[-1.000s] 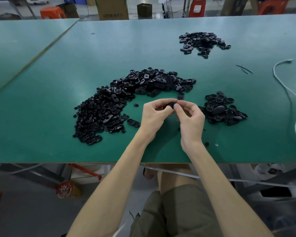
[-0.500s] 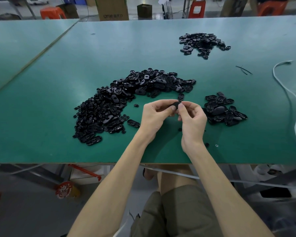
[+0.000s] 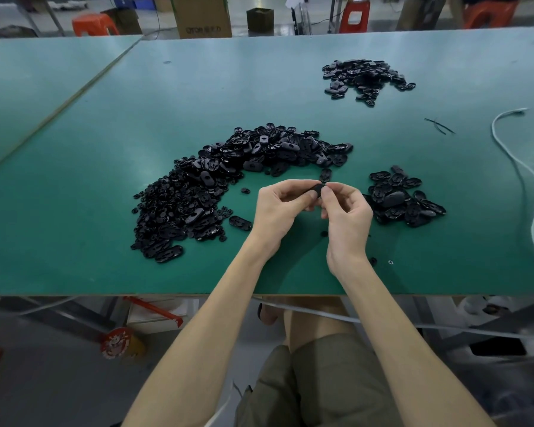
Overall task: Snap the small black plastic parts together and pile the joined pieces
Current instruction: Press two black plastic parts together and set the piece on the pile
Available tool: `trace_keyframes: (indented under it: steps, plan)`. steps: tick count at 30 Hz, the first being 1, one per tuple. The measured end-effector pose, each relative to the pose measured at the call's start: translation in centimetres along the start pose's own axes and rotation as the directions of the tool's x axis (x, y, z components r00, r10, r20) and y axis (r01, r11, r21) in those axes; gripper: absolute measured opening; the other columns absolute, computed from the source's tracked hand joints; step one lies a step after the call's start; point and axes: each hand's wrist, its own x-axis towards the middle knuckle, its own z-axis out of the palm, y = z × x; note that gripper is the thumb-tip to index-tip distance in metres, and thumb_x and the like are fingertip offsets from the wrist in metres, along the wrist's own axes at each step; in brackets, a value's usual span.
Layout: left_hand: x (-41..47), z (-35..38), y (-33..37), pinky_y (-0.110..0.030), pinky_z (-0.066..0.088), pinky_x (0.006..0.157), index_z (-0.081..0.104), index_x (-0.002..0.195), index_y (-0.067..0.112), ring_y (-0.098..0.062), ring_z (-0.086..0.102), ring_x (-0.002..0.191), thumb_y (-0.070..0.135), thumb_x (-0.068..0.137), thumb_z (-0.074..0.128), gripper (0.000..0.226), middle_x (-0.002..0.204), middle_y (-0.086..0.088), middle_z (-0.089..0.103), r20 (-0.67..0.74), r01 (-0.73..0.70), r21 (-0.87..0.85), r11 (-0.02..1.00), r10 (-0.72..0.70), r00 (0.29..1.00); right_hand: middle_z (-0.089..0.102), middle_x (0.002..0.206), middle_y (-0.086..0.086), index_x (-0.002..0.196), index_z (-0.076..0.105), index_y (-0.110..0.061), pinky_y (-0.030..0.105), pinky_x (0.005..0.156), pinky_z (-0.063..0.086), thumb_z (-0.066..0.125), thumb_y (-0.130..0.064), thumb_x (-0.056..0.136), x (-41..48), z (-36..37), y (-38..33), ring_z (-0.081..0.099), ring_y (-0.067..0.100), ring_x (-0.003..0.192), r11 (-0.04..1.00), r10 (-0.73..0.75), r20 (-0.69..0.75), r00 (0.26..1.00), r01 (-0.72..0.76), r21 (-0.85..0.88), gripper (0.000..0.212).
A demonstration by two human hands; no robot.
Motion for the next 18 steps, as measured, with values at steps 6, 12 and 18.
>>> trace_keyframes:
  steps: [6,12,18]
  plan:
    - [0.2,1.1,0.6,-0.021,0.053,0.084,0.078,0.108,0.011,-0.011,0.073,0.093,0.008,0.091,0.077,0.018,0.099,-0.001,0.079,-0.051,-0.056,0.143,0.988,0.064,0.997,0.069,0.088,0.002,0.106,0.068,-0.007,0.021,0.068,0.051,0.061,-0.021,0.105,0.3,0.1,0.4,0.061,0.005,0.072,0.999,-0.002,-0.031,1.0,0.001,-0.047,0.016]
    - [1.6,5.2,2.6,-0.022,0.055,0.075,0.075,0.092,0.017,-0.008,0.07,0.079,0.012,0.084,0.083,0.012,0.084,0.008,0.076,-0.111,-0.076,0.328,0.942,0.118,0.987,0.07,0.082,-0.005,0.097,0.065,-0.011,0.031,0.071,0.052,0.046,-0.03,0.112,-0.1,0.3,-0.2,0.064,0.011,0.078,0.996,0.048,-0.02,0.999,-0.047,0.081,0.031]
    - [2.4,9.2,4.3,-0.047,0.045,0.108,0.077,0.09,0.022,-0.004,0.071,0.088,0.021,0.085,0.082,0.008,0.085,0.013,0.077,0.014,-0.075,0.452,0.889,0.077,0.997,0.055,0.071,-0.009,0.105,0.057,-0.013,0.019,0.056,0.042,0.042,-0.015,0.109,-0.4,-0.2,-0.7,0.048,0.007,0.069,0.957,0.075,0.105,0.992,-0.101,0.273,0.016]
